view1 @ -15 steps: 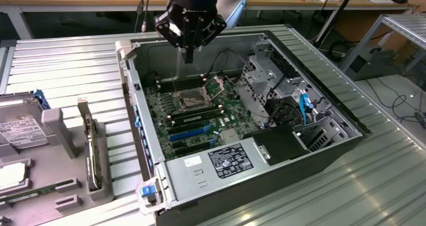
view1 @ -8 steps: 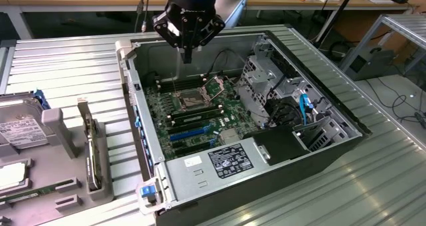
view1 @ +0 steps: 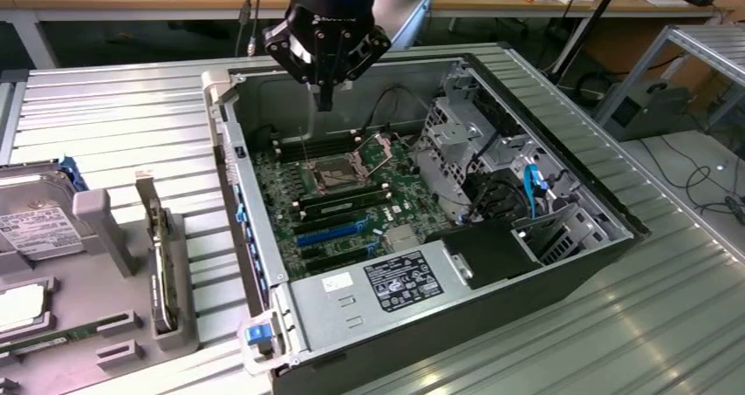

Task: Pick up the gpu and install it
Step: 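Reach for the gpu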

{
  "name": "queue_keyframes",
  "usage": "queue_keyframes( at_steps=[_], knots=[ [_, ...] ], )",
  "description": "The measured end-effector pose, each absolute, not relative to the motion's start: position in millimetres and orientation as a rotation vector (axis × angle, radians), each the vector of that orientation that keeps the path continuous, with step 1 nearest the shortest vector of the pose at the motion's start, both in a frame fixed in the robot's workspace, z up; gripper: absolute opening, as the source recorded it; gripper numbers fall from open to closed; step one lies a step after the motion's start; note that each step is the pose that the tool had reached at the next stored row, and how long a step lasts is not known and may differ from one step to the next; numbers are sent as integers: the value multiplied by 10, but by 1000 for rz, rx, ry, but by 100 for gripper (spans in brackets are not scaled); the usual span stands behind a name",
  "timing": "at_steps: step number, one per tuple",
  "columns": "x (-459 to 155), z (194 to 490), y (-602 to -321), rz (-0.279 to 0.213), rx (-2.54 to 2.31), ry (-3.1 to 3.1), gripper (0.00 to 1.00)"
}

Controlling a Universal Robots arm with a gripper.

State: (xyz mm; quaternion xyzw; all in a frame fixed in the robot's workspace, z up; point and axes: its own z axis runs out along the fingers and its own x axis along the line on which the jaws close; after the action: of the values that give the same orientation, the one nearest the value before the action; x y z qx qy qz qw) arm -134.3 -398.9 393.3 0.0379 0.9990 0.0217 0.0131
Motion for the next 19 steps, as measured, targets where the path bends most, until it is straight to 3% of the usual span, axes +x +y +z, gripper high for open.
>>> queue_keyframes(
  at_steps=[19],
  knots=[
    [-1419, 3933, -3989, 68, 118, 3113, 11]
  ],
)
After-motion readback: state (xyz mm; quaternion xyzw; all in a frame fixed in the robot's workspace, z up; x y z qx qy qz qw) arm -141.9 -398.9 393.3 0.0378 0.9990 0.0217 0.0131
